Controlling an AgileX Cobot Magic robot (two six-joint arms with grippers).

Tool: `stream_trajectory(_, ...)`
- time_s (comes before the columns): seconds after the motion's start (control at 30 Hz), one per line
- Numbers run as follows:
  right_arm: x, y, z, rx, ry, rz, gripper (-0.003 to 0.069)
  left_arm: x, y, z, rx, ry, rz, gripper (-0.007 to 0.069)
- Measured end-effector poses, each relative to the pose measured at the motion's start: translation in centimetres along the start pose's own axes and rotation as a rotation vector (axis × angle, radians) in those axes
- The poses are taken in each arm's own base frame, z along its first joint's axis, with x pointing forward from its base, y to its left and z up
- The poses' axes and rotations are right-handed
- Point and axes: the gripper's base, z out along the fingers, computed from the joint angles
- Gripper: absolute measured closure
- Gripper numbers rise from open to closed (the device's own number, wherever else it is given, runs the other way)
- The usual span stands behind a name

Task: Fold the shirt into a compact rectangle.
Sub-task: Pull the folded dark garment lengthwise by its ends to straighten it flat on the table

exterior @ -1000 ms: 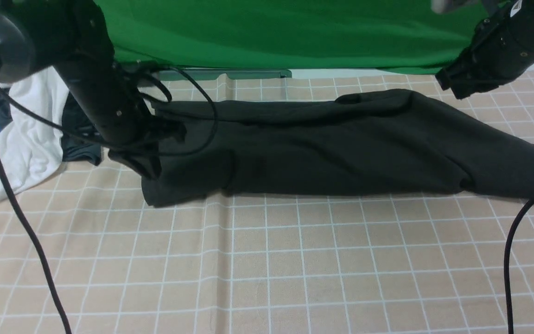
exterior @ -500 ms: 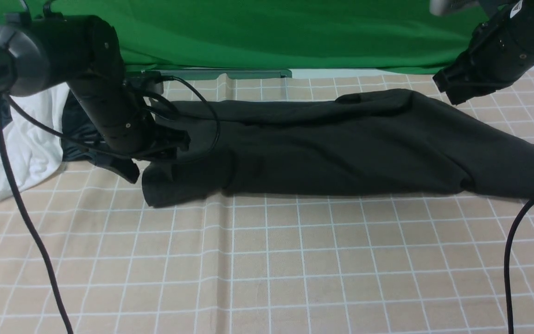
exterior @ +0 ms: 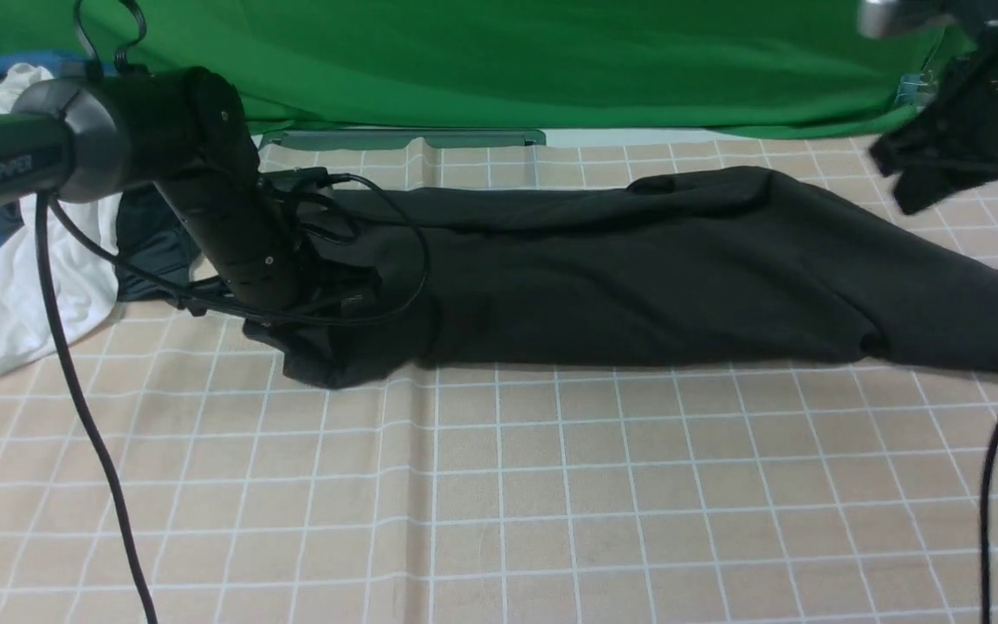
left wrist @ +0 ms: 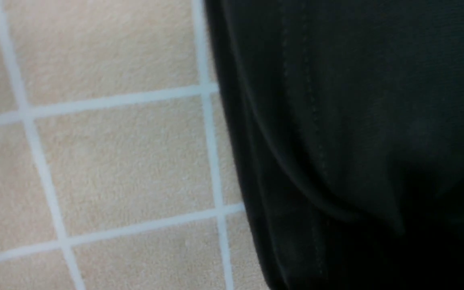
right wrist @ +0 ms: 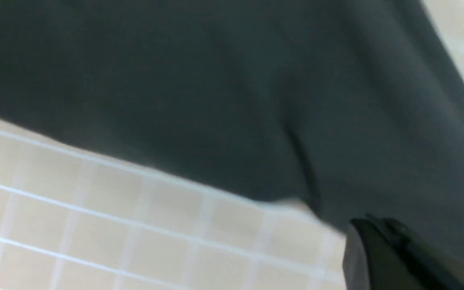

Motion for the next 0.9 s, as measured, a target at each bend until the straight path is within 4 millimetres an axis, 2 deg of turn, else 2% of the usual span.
stream_trajectory(0.03,0.2,-0.5,-0.1,0.003,0.009,0.019,0.0622,0.0,0.0,0.0,0.000,0.004,0.003,0.0559)
stream_trajectory(0.07,0.9,-2.5,-0.3,0.017,0.042,0.100,0.0619,-0.2,0.0,-0.2,-0.005,0.007,0.019,0.0571)
stream_trajectory(0.17,2.1,-5.5,-0.7,0.041,0.081,0.220,0.0582,-0.5,0.1,-0.8,-0.034,0.018,0.048,0.0570)
stream_trajectory(0.3,3.6,-8.0,-0.4,0.061,0.123,0.323,0.0454,-0.8,0.2,-2.6,-0.086,-0.015,0.087,0.0570)
stream_trajectory(0.33,4.2,-8.8,0.1,0.068,0.134,0.350,0.0369,-0.8,0.2,-3.8,-0.105,-0.045,0.102,0.0570)
stream_trajectory(0.47,4.8,-10.0,2.1,0.080,0.132,0.383,0.0195,-0.8,0.0,-5.8,-0.130,-0.102,0.121,0.0570)
stream_trajectory(0.53,4.8,-10.3,3.0,0.084,0.126,0.388,0.0159,-0.8,0.0,-5.9,-0.134,-0.107,0.124,0.0570)
stream_trajectory(0.67,4.7,-10.9,5.8,0.074,0.141,0.405,0.0134,-0.8,0.0,-5.9,-0.137,-0.107,0.125,0.0570)
stream_trajectory(0.9,5.3,-11.4,10.5,0.030,0.210,0.438,0.0141,-0.8,0.0,-5.9,-0.137,-0.108,0.125,0.0570)
